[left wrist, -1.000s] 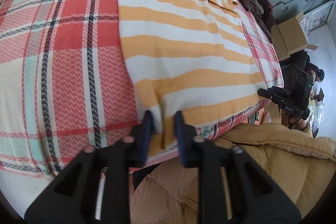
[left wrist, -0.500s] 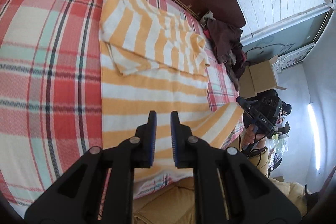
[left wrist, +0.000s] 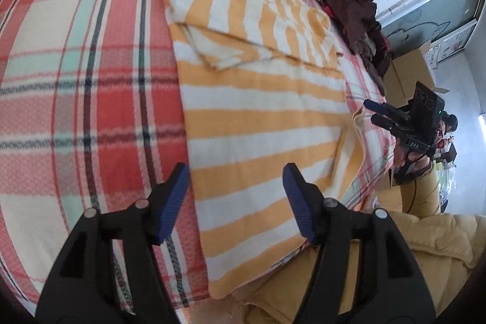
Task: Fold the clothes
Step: 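Grasp the sweater hem with the left gripper and fold it toward the collar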
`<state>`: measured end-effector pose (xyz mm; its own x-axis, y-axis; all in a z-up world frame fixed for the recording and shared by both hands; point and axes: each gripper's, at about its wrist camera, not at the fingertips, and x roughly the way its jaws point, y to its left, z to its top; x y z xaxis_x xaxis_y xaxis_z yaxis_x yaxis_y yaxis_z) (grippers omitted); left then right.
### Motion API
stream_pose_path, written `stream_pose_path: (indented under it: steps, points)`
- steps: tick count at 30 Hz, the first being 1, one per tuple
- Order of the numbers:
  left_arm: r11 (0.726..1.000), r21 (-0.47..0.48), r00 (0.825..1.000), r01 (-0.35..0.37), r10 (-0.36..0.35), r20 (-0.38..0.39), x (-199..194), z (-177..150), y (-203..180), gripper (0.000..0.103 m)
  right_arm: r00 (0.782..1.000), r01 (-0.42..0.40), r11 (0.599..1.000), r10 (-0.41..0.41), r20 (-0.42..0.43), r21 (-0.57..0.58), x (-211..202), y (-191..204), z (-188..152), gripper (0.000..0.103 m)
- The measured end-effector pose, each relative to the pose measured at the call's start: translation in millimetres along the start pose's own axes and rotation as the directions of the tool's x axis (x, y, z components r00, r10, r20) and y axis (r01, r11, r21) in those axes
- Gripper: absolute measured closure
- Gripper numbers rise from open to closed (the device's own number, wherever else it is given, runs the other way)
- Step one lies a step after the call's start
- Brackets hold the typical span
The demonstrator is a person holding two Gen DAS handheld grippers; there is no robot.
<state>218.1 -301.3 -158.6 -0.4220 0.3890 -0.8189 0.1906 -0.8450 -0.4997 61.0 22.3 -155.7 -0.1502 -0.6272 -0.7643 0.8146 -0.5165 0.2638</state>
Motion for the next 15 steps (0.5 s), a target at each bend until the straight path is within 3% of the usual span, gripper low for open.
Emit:
stream_pose_path:
  steps: [4,8,9,10,11,12,15]
  points:
    - [1.000,0.022,0.999,-0.017,0.018,-0.040,-1.0,-24.4,2.3,0.034,0.998,-0.019,0.986,0.011,-0.054,-0.166,20.7,22.1,-0.8,0.036]
    - [0.999,0.026,0.997,-0.025,0.027,-0.068,2.5,-39.9,2.6,0.030,0.990,-0.078,0.961,0.042,-0.138,-0.266,54.2,35.3,8.0,0.037]
    - [1.000,0.017,0.997,-0.024,0.025,-0.071,3.3,-43.0,3.3,0.030,0.982,-0.115,0.956,0.069,-0.174,-0.271,63.6,36.9,9.2,0.045]
    - [1.000,0.007,0.997,-0.013,0.014,-0.069,3.2,-45.6,3.7,0.030,0.976,-0.134,0.952,0.079,-0.202,-0.275,70.2,38.1,9.5,0.073]
    - [1.000,-0.004,0.998,0.004,-0.004,-0.065,2.6,-47.9,3.9,0.030,0.971,-0.141,0.951,0.079,-0.226,-0.274,74.6,38.3,9.8,0.092]
    - [1.000,-0.008,0.998,0.010,-0.011,-0.061,1.8,-48.4,3.5,0.030,0.968,-0.146,0.952,0.082,-0.235,-0.268,75.7,37.4,11.4,0.092]
    - [1.000,-0.004,0.999,0.010,-0.010,-0.047,-1.2,-44.1,0.3,0.030,0.981,-0.154,0.965,0.123,-0.152,-0.212,52.7,26.5,27.0,0.093]
